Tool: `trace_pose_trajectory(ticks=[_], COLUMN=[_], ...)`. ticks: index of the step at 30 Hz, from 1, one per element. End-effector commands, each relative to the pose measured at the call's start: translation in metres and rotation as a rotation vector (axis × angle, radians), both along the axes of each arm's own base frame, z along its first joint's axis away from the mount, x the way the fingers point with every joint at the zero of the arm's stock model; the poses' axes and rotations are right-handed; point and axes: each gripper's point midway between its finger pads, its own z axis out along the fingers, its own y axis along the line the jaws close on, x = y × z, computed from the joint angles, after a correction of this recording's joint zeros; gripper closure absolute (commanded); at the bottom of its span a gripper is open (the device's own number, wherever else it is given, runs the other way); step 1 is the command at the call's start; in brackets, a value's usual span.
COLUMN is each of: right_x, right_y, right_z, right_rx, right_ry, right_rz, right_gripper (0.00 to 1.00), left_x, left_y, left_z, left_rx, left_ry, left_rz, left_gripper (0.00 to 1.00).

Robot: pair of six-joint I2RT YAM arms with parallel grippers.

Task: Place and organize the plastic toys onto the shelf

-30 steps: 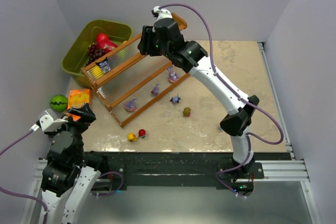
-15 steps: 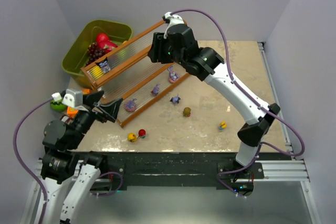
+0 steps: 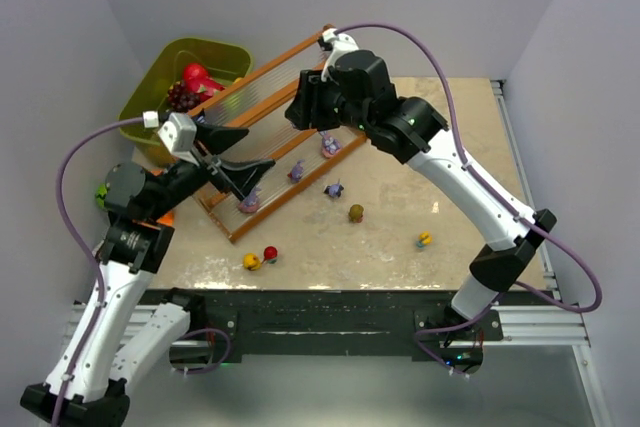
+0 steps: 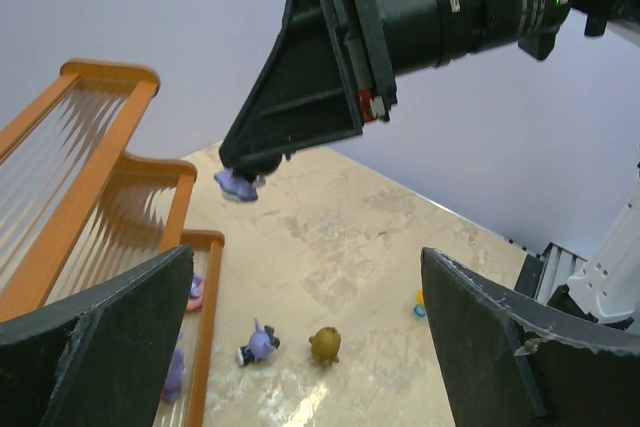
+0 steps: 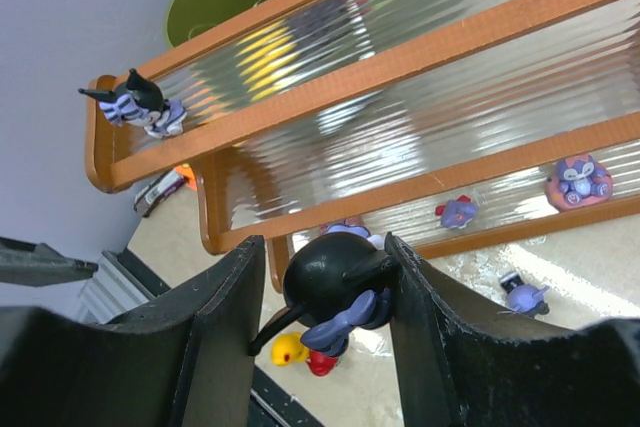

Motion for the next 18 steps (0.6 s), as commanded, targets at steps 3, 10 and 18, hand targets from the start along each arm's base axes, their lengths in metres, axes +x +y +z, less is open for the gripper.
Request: trace_pose_trajectory(ticks=[3,10,18], right_x=[-0.004,0.016,0.019], right_y=[-0.006,-0.008,-0.019], right_z=[0.015,0.013,0.013], right_rx=[0.017,0.032,0.038], right_ry=[-0.038,-0.001,0.017], right_rz=[0.004,0.001,-0.004], right_gripper=[0.96,0.96,0.96], left_x=[0.047,0.080,0.083], left_y=[-0.001,-0.038,-0.053], left_z=[0.034,0.000,-0.013], left_rx=[-0.053,0.120,0.195], left_ry=[0.009,0.027,-0.067], left_rz=[0.152,0.249,0.233], left_gripper=[0.00,0.00,0.06])
